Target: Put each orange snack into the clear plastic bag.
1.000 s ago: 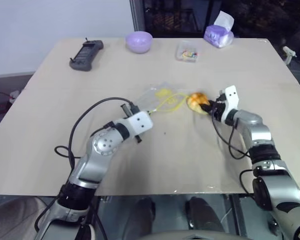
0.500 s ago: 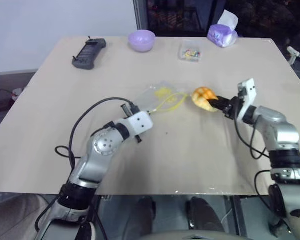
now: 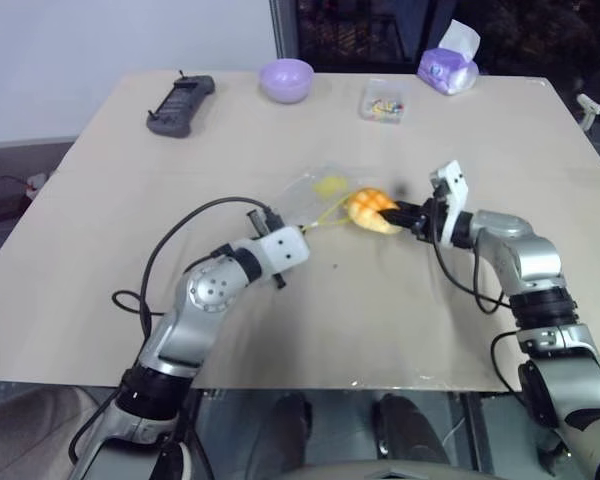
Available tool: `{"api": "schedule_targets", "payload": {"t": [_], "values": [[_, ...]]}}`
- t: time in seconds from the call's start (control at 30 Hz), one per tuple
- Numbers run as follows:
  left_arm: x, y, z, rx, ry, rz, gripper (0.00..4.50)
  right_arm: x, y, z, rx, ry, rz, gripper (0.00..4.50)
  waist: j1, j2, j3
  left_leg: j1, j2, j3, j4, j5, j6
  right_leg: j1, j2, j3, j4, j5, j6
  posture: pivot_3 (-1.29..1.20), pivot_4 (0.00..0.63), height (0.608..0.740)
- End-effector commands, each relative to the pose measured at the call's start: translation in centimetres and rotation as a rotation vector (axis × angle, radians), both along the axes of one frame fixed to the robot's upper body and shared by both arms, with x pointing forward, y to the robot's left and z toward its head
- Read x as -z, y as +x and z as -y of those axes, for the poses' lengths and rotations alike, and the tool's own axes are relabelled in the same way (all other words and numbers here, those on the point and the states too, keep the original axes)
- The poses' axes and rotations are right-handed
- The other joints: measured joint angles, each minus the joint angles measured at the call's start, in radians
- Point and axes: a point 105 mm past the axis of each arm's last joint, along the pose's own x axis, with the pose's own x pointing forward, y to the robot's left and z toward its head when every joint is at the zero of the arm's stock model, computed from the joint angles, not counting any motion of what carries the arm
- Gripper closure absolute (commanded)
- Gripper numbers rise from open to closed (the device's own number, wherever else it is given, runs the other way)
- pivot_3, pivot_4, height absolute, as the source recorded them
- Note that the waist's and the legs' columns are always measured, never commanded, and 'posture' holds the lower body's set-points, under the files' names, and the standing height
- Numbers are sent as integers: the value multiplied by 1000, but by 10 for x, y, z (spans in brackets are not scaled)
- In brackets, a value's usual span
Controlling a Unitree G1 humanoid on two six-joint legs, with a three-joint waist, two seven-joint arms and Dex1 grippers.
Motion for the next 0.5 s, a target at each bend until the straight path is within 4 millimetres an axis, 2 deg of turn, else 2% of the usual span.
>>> {"api": "schedule_targets", "payload": {"t": [0.03,0.27,0.5], "values": [[-11,-3,12,62,-18,39,4500,-9,3,-6,-22,-17,45,3873,0,0,0,0,0,0,0,0,0,0,0,0,0,0,0,0,150,740],[-15,2,21,95,-26,64,4500,-4,9,-9,-11,-50,23,3873,-1,0,0,-1,0,-1,0,0,0,0,0,-1,0,0,0,0,150,740],[-9,-2,35,173,-44,36,4500,-27,20,-34,14,69,-15,3873,-4,0,0,-2,0,-1,0,0,0,-2,0,0,1,0,0,0,150,740]]}}
